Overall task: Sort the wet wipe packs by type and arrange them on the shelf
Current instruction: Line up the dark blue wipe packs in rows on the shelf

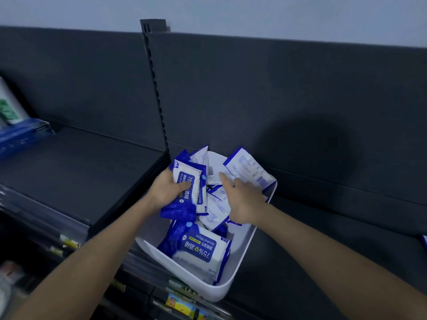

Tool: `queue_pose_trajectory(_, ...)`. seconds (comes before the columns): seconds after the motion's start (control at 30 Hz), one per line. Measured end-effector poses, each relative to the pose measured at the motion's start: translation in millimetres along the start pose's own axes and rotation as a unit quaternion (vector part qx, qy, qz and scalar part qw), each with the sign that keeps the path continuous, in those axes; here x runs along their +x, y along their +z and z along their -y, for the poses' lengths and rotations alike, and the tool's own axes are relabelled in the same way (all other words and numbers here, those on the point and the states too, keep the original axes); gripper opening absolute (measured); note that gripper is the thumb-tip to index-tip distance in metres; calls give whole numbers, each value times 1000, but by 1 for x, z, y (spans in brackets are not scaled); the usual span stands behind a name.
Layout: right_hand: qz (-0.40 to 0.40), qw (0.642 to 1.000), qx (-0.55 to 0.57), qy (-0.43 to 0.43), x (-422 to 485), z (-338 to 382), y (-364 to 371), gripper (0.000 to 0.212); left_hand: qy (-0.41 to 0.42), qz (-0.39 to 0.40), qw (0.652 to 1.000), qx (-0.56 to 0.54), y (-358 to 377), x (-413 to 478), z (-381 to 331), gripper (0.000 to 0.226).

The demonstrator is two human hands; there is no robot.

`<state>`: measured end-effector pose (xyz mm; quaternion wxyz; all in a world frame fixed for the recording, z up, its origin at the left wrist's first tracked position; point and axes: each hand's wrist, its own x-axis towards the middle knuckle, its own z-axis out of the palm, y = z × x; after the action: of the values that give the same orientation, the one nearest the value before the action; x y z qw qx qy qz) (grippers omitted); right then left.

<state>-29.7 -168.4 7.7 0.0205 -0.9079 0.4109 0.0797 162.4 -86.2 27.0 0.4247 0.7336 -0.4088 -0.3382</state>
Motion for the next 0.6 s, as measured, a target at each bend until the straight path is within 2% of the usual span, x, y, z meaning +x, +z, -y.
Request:
queue_pose_trajectory(0.13,27,993,-110,-27,17,5,1,123,-5,-1,1000,-3,-11,7,4,10)
queue_pose_trajectory(0.2,45,991,-121,-48,23,8,3,123,-4,2,1000,-11,-10,7,5,11)
queue_pose_trajectory(0.3,39,993,-65,-89,28,4,-4,84,-5,-1,999,-49,-9,7,6,12)
queue_pose_trajectory(0.4,79,992,3,-99,26,-6,-22,53,-22,-17,991,-131,-11,5,3,10)
queue_pose_trajectory(0.47,51,993,37,-101,23,-8,-34,20,-27,-25,985,-167,-13,2,-2,8)
queue_pose_trajectory(0.5,27,994,54,-93,22,-10,-40,12,-28,-30,982,-184,-14,0,-5,7)
queue_pose_trajectory(0.6,-36,989,133,-54,15,-13,-53,29,-42,-63,963,-257,-18,-4,-9,10)
